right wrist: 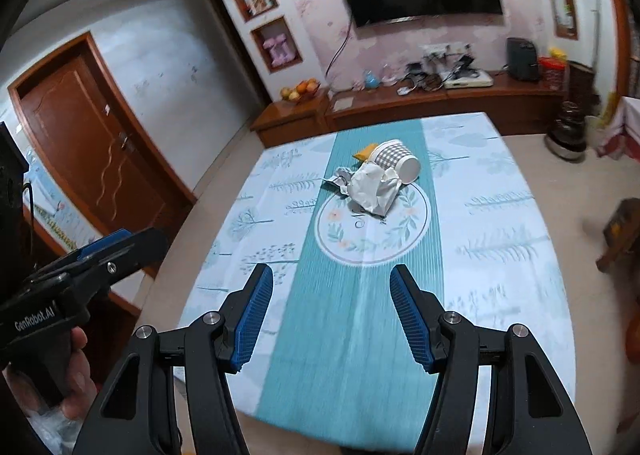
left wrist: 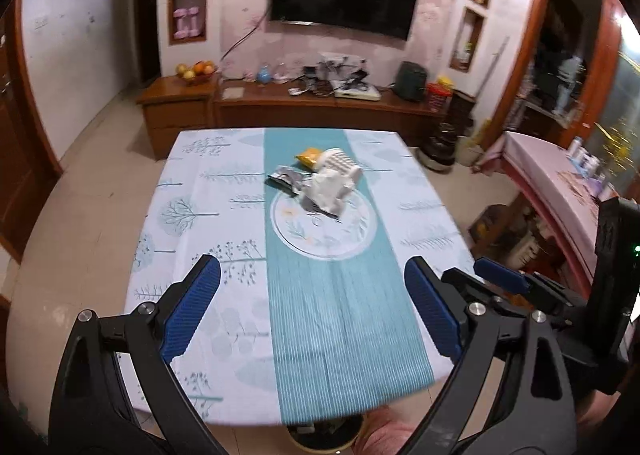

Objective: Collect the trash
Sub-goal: 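Raise both tools back toward the table, then grasp the clear plastic packet with the left gripper while the right grasps the white paper wrapper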

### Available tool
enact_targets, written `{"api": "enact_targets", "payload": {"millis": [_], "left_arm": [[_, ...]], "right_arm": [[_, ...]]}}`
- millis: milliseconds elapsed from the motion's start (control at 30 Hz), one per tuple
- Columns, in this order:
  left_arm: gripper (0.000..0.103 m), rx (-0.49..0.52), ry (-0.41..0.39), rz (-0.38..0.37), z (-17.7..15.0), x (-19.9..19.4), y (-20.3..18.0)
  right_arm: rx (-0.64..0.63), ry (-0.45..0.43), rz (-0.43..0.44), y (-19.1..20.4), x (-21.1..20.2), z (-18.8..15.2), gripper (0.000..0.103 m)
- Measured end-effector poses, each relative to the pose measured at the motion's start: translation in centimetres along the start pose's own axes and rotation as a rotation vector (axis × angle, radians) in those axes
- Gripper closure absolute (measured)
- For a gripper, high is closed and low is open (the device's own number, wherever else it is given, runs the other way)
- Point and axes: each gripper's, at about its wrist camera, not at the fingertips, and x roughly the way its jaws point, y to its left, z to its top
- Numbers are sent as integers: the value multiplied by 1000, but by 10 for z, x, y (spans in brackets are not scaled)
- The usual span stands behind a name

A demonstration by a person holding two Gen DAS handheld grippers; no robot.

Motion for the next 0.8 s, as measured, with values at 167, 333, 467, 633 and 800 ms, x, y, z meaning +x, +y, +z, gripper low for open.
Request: {"api": "enact_targets", "payload": {"millis": [167, 333, 467, 633, 800], "left_arm": [[11, -95, 74, 63, 28, 74, -6], [11, -158, 133, 119, 48, 154, -14], [11, -218, 193, 157, 54, 221, -14], [12, -267, 228, 218, 50, 270, 0], [13, -336, 238, 252, 53, 294, 22]], "right_arm": [[-21, 97, 63, -55, 68, 59, 34], [-28, 174, 119, -98, 155, 105, 33], [18, 236, 181, -119, 221, 122, 33], [58, 291, 225, -123, 281, 122, 33], [91, 325, 235, -123, 319, 118, 33]]}}
